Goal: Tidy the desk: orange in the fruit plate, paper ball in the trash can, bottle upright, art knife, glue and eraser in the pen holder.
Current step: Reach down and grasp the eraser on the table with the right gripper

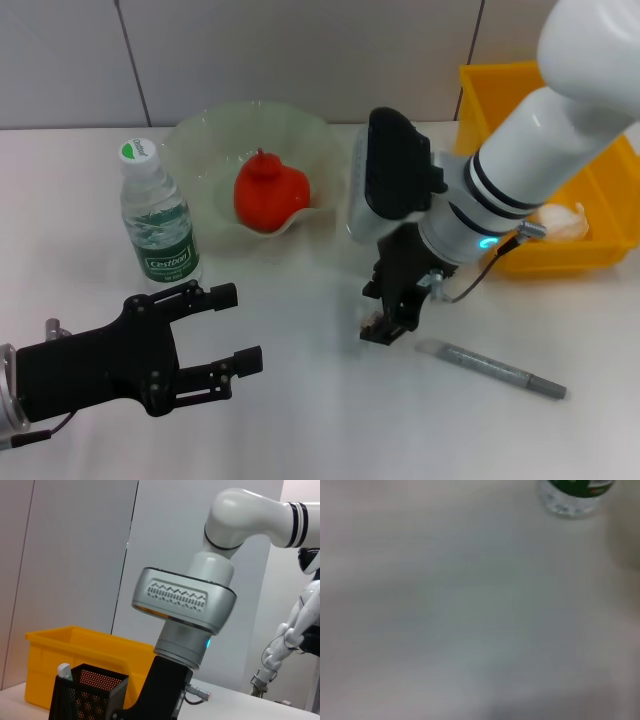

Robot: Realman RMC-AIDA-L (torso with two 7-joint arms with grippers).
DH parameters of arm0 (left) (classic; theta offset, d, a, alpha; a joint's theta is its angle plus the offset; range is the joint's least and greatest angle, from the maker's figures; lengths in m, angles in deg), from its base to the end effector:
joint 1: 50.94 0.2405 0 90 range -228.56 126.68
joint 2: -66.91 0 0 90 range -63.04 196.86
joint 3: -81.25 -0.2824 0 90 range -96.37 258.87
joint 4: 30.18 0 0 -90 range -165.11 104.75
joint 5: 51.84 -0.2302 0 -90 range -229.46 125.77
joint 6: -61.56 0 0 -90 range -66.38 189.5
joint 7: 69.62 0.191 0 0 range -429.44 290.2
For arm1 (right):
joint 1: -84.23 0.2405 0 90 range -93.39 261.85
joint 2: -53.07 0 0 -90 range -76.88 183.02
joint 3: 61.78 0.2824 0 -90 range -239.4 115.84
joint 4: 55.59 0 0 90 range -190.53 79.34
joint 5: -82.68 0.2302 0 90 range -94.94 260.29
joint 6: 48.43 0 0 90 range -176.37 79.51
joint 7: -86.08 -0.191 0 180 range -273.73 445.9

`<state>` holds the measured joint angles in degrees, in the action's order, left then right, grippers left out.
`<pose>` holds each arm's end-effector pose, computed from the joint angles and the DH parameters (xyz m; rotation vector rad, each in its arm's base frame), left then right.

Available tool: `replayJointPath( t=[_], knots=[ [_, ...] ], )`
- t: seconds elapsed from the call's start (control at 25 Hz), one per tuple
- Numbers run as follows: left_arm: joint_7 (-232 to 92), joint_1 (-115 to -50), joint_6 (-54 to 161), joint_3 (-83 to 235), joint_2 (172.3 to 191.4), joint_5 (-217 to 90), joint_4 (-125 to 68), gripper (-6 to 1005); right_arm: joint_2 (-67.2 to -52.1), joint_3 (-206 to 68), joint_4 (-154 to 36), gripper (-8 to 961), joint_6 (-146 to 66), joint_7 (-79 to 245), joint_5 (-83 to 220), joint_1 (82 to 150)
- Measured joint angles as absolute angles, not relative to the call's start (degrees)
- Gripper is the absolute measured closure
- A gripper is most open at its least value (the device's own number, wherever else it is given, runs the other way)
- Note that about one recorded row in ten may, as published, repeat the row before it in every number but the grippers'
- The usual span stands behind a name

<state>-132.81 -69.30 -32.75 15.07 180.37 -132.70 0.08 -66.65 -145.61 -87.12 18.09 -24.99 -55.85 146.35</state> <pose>-0.2877 0.3055 -0.0479 -2.6934 -0.4454 -1.0214 0.1696 0.4499 -0.1586 -2.9467 0.1086 -0.6252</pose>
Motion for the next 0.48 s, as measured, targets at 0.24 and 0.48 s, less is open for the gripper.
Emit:
replayJointPath(
  t=[0.24, 0.48],
  knots=[
    [-132.81, -69.26, -32.75, 15.07, 180.37, -132.69, 0.13, 186, -66.65, -149.02, -87.34, 367, 17.42, -35.66, -56.01, 147.54],
    [-132.81, -69.16, -32.82, 15.07, 180.37, -132.54, 0.14, 186, -66.63, -151.76, -87.35, 368, 17.94, -44.60, -56.04, 148.39]
  ],
)
